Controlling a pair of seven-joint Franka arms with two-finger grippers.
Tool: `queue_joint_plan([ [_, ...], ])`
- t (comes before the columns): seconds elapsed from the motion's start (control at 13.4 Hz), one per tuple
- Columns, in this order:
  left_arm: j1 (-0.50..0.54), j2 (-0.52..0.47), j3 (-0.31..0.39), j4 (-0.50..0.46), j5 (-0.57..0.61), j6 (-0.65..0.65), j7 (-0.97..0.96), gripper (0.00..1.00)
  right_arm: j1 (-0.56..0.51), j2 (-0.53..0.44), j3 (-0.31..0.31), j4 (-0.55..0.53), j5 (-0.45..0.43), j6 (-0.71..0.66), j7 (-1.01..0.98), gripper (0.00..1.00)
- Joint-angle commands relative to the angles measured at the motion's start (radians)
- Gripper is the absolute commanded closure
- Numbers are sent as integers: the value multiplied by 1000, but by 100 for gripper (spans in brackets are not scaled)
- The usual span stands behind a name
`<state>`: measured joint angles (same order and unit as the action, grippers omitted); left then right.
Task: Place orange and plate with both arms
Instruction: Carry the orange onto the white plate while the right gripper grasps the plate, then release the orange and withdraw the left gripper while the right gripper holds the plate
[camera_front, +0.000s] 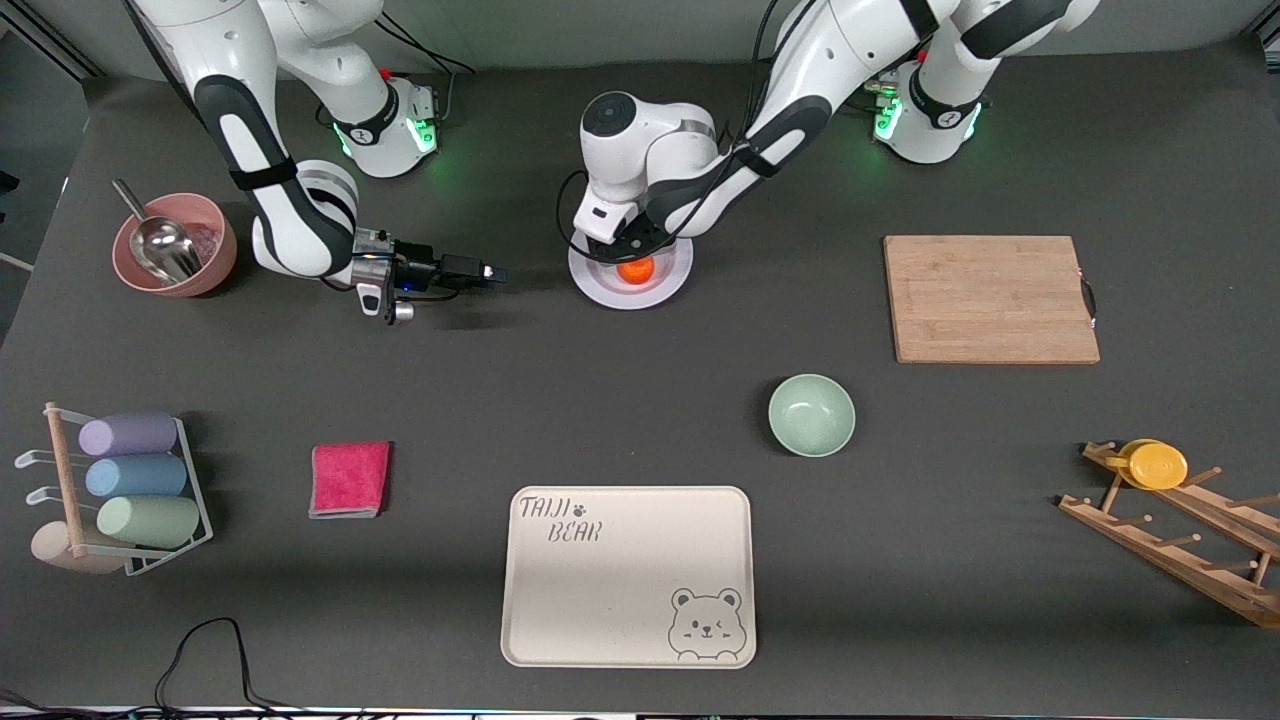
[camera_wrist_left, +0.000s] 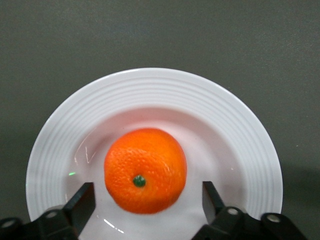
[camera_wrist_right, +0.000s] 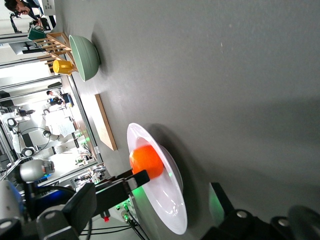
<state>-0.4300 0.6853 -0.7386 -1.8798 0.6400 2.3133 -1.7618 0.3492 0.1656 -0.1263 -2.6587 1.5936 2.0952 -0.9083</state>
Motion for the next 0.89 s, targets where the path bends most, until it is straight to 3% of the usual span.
queue_joint_plan([
  [0.0,-23,-24,25,47,21,-21,-22,0,28,12,-6,-6,42,37,-47,0],
  [0.22,31,-148,48,30,-35,-52,104,0,99,18,-6,-15,124,51,-59,0],
  [0.6,143,-410,194,7,-454,-150,765,0,192,74,-6,-14,285,49,-153,0],
  [0.82,259,-603,306,-1,-653,-323,1182,0,254,86,-4,-10,394,29,-205,0],
])
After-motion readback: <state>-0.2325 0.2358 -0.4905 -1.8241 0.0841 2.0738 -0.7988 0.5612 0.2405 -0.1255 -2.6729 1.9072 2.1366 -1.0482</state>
